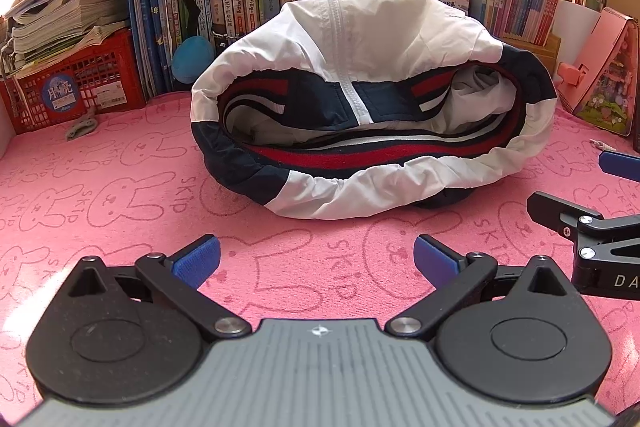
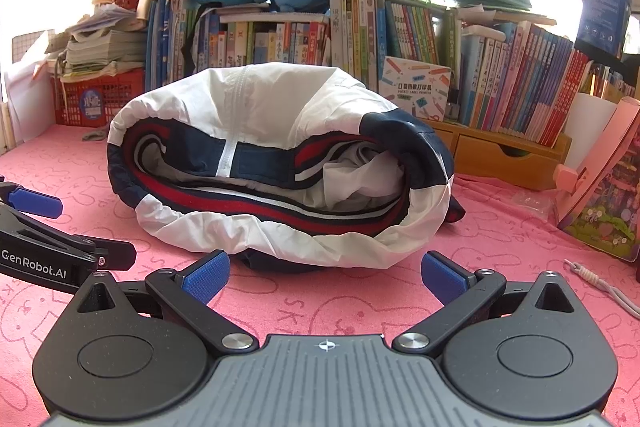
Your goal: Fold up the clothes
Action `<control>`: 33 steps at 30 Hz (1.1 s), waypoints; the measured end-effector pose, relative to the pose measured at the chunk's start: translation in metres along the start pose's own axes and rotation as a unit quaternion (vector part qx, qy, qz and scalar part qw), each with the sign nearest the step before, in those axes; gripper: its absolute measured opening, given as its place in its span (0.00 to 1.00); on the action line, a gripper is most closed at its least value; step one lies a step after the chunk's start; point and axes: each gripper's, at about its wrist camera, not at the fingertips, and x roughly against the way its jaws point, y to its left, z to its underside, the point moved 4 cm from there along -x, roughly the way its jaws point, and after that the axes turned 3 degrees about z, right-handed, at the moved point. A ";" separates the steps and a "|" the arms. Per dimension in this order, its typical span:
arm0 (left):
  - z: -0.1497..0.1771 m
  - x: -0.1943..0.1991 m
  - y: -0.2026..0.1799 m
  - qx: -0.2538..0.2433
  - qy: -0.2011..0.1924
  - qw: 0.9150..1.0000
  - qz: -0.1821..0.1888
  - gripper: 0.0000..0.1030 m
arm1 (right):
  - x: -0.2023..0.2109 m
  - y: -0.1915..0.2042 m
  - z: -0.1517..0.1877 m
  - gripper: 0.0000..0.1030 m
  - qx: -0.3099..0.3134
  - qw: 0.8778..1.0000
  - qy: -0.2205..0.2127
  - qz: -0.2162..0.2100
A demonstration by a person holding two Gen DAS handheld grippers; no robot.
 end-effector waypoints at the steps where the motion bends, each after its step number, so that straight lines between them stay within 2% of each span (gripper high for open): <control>1: 0.000 0.000 0.000 0.000 0.001 1.000 0.001 1.00 | 0.000 0.000 0.000 1.00 0.000 1.000 0.000 0.000; 33: 0.003 -0.008 0.001 -0.009 0.012 1.000 0.004 1.00 | -0.007 0.001 0.002 1.00 0.013 1.000 -0.001 0.008</control>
